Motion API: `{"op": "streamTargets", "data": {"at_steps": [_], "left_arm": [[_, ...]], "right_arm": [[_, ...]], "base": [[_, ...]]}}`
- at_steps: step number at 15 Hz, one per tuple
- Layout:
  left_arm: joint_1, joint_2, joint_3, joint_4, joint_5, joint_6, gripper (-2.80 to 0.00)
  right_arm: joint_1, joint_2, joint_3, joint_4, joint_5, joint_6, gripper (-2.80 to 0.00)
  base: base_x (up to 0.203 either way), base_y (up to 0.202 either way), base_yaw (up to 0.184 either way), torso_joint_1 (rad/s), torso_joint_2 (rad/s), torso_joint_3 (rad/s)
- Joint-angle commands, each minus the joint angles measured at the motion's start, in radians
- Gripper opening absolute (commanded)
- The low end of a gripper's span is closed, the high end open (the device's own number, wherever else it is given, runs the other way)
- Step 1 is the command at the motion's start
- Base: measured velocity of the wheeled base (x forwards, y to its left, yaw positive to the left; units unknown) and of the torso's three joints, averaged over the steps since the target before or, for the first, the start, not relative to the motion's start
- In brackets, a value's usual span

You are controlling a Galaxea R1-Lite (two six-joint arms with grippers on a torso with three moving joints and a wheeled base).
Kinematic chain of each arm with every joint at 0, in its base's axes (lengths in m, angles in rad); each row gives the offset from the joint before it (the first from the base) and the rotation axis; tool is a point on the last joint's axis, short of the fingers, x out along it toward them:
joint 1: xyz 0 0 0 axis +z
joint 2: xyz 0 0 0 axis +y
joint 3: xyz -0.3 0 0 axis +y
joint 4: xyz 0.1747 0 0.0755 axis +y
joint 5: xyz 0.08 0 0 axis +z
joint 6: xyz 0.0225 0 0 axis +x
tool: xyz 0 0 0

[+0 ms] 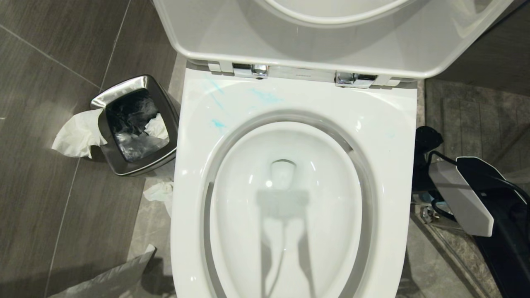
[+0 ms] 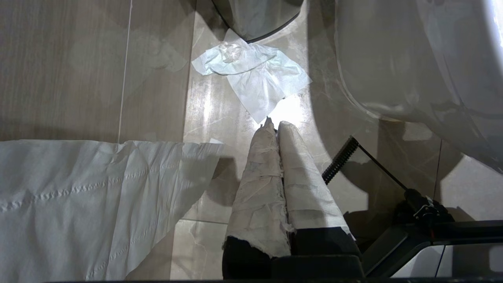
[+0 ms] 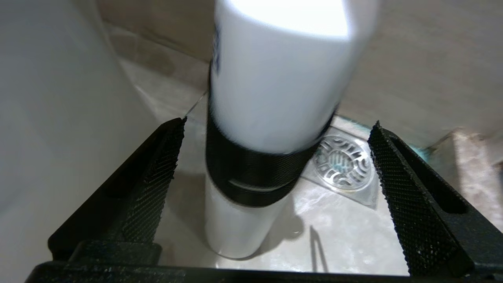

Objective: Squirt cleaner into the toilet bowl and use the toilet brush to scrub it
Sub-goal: Pour in the cleaning agent

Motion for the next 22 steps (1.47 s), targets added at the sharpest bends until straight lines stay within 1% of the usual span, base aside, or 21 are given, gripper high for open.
{"op": "streamTargets", "data": {"at_steps": [1,17,18,22], "left_arm": [[0.000,0.001,0.000,0.000,0.000,0.000,-2.80],[0.000,0.001,0.000,0.000,0.000,0.000,-2.80],[0.000,0.001,0.000,0.000,0.000,0.000,-2.80],[0.001,0.001,-0.001,0.000,0.000,0.000,-2.80]], "right_arm": [[0.005,0.050,-0.034,0.007,0.003,0.000,0.00],[0.012,0.020,-0.038,0.018,0.006,-0.002,0.00],[0.012,0.020,-0.038,0.018,0.006,-0.001,-2.80],[0.012,0.020,-0.038,0.024,0.006,0.000,-2.80]], "base": [[0.000,0.000,0.000,0.000,0.00,0.000],[0.000,0.000,0.000,0.000,0.00,0.000],[0.000,0.000,0.000,0.000,0.00,0.000],[0.000,0.000,0.000,0.000,0.00,0.000]]}}
